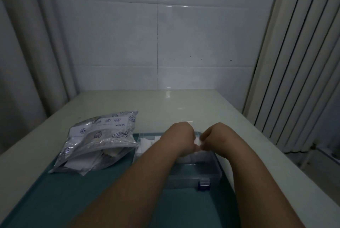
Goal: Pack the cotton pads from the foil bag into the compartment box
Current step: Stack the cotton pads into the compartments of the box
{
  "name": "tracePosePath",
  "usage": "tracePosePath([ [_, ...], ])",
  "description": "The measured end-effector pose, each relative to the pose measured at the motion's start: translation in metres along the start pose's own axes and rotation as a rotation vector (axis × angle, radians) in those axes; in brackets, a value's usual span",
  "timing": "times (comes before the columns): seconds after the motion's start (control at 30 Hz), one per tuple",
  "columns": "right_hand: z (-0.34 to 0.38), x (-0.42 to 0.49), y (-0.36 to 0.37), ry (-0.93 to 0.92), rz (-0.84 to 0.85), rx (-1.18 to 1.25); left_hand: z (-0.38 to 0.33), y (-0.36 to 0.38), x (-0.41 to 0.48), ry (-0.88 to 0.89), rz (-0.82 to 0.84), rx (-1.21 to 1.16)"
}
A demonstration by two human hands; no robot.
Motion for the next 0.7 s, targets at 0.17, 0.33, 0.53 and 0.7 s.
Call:
tracePosePath([
  [0.17, 0.001, 0.0, 0.005, 0.016, 0.038, -0.057, 0.001, 0.004, 0.002, -0.005, 0.039, 0.051],
  [0.33, 0.0, -0.003, -0.005, -0.039, -0.054, 0.026, 0.001, -0.002, -0.003, 0.01, -0.056, 0.008],
  [0.53, -0.003, 0.001, -0.006, -0.022, -0.052, 0.026, 0.007, -0.003, -0.009, 0.013, -0.073, -0.126],
  [0.7, 0.002, 0.002, 0.007, -0.018, 0.041, -0.247, 0.004, 0.0, -0.006, 0.016, 0.017, -0.088],
])
Point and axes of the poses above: each hand's wrist, its own x-axis towards the middle knuckle, its own y-axis out of the palm, z = x × y, the point moved 8 cm from there along x, towards the middle knuckle, and after that the axes turned 12 degrees about y, right-handed, at the moved point
